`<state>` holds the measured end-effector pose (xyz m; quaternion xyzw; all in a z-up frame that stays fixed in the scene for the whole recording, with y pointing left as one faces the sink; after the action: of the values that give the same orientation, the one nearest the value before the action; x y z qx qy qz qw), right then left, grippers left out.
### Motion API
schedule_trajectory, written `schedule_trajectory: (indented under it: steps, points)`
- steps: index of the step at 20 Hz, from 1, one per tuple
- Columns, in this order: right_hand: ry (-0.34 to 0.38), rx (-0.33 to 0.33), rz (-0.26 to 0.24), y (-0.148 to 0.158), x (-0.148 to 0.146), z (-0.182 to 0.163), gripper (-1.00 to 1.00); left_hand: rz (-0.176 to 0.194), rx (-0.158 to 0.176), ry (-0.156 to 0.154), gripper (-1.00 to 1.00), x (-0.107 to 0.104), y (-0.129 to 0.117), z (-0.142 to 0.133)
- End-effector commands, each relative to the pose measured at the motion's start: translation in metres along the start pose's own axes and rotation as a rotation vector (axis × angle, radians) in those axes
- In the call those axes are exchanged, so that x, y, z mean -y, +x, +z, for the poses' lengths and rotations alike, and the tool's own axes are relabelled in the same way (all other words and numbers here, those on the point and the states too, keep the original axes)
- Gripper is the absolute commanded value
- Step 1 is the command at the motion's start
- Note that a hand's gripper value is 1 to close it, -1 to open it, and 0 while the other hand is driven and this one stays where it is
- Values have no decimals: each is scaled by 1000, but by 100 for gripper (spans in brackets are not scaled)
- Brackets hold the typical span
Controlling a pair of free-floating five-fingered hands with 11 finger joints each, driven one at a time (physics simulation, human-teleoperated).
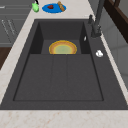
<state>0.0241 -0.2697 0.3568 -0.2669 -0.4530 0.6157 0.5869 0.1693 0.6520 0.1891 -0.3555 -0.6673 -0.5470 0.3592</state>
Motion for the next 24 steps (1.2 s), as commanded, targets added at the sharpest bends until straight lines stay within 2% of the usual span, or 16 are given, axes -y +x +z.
schedule_trajectory:
  steps: [1,3,8,11,13,15,17,20,24]
  points:
    - [0,0,0,0,0,0,0,59,2,-14,-100,-3,22,-2]
    - [0,0,0,0,0,0,0,64,8,-27,-100,-12,33,-5]
    - [0,0,0,0,0,0,0,51,8,-29,-100,-43,50,-14]
    - [0,0,0,0,0,0,0,49,0,-12,-100,-55,50,-19]
    - [0,0,0,0,0,0,0,35,-3,-2,-100,-65,48,-23]
    - [0,0,0,0,0,0,0,20,-27,45,-100,-71,42,-30]
    - [0,0,0,0,0,0,0,12,-34,59,-100,-76,39,-31]
    - [0,0,0,0,0,0,0,6,-38,68,-100,-83,35,-35]
    - [0,0,0,0,0,0,0,23,-46,53,-100,-100,37,-46]
